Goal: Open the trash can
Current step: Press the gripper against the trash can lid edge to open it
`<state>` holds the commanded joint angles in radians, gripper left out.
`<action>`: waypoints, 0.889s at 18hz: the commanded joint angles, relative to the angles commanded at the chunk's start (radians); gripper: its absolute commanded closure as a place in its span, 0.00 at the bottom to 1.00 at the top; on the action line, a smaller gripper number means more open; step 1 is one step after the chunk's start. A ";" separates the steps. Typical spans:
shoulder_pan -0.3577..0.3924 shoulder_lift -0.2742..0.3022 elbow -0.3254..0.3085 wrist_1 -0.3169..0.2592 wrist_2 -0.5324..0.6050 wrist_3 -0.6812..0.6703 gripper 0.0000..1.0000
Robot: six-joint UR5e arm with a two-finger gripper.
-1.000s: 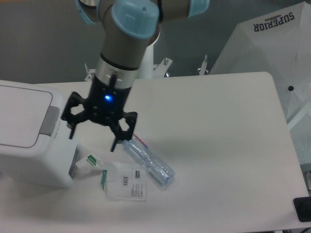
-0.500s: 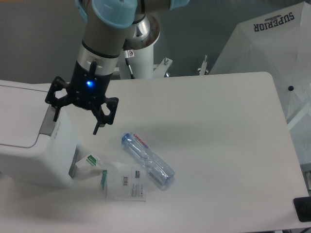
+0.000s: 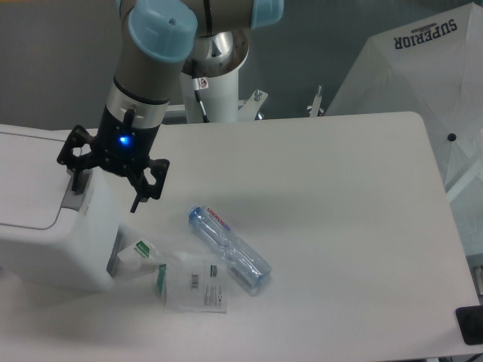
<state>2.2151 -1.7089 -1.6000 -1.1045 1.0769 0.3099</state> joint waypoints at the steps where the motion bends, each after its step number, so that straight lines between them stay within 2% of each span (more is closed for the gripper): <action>1: 0.000 0.002 0.002 0.000 0.000 0.000 0.00; 16: 0.009 -0.006 0.023 0.000 -0.003 0.000 0.00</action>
<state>2.2243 -1.7150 -1.5769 -1.1045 1.0738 0.3098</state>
